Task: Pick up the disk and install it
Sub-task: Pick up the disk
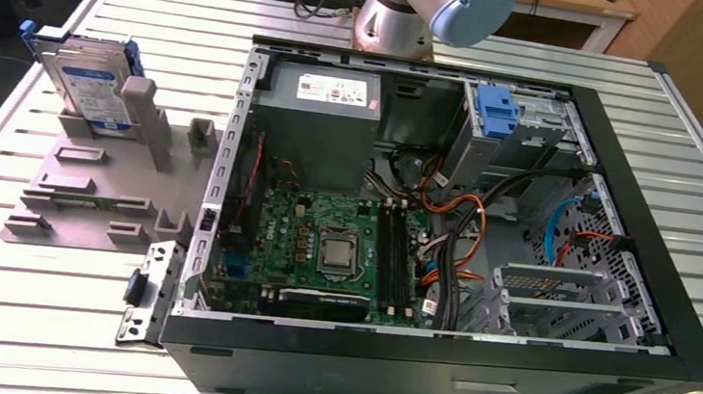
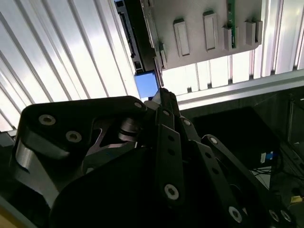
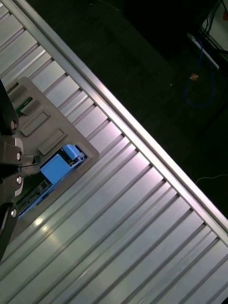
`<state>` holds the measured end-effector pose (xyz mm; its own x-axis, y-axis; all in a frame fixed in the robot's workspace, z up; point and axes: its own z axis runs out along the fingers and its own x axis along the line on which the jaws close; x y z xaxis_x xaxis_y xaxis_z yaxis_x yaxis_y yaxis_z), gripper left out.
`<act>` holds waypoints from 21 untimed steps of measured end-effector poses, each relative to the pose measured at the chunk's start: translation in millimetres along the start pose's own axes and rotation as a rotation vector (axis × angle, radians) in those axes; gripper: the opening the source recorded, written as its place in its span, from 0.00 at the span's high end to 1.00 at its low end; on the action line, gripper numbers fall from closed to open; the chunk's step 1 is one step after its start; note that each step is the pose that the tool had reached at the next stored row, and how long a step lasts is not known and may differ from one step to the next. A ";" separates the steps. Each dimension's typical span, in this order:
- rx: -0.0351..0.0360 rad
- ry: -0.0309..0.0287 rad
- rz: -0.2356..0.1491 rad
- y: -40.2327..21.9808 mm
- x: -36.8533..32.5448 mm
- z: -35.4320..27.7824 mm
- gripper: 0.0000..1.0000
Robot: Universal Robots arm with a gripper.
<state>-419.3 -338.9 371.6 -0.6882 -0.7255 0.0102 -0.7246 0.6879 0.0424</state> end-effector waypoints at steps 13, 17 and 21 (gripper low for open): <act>0.0021 0.0085 -0.201 0.0 0.0 0.5 0.89; 0.0023 0.0097 -0.227 0.0 0.0 0.4 0.89; 0.0024 0.0099 -0.234 0.0 0.0 0.4 0.89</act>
<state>-419.3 -338.9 371.1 -0.5012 -0.8653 0.0102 -0.8643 0.5011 0.0424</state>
